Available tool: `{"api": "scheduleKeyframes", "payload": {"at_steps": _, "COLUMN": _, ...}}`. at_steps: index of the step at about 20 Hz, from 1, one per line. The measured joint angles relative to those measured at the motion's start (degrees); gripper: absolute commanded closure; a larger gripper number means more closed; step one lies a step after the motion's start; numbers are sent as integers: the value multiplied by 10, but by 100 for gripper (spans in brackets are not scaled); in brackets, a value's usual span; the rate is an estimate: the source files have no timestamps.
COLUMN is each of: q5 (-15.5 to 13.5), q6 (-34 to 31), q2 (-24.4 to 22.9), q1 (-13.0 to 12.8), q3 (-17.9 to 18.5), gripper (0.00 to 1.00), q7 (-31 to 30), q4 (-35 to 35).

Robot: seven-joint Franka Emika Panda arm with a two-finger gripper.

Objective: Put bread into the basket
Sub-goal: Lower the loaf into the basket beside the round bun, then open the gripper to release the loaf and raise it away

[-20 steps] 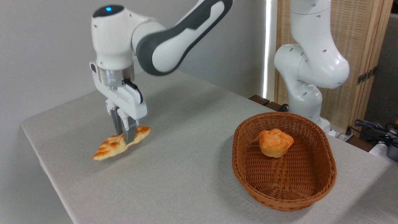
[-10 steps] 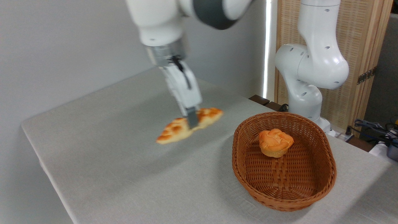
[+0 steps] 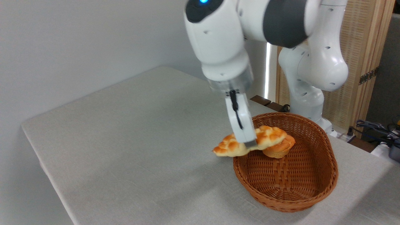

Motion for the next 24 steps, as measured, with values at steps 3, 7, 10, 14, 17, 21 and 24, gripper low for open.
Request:
{"api": "scheduleKeyframes", "payload": {"at_steps": 3, "q5": 0, "q6": 0, "q2": 0, "q1": 0, "q3": 18, "gripper": 57, "q7": 16, "q4": -10}}
{"api": "scheduleKeyframes", "payload": {"at_steps": 7, "q5": 0, "q6": 0, "q2": 0, "q1": -1, "q3": 30, "gripper": 37, "q7": 20, "q4": -30}}
{"api": "scheduleKeyframes", "payload": {"at_steps": 10, "q5": 0, "q6": 1, "q2": 0, "q1": -1, "q3": 36, "gripper": 20, "q7": 26, "q4": -46}}
{"api": "scheduleKeyframes", "payload": {"at_steps": 14, "q5": 0, "q6": 2, "q2": 1, "q1": -1, "q3": 39, "gripper": 10, "q7": 26, "q4": -51}}
{"api": "scheduleKeyframes", "payload": {"at_steps": 17, "q5": 16, "q6": 11, "q2": 1, "q1": -1, "q3": 46, "gripper": 10, "q7": 26, "q4": -51}}
{"api": "scheduleKeyframes", "payload": {"at_steps": 21, "q5": 41, "q6": 16, "q2": 1, "q1": -1, "q3": 48, "gripper": 0, "q7": 37, "q4": -51}}
{"api": "scheduleKeyframes", "payload": {"at_steps": 24, "q5": 53, "q6": 17, "q2": 1, "q1": -1, "q3": 56, "gripper": 0, "q7": 45, "q4": -51}}
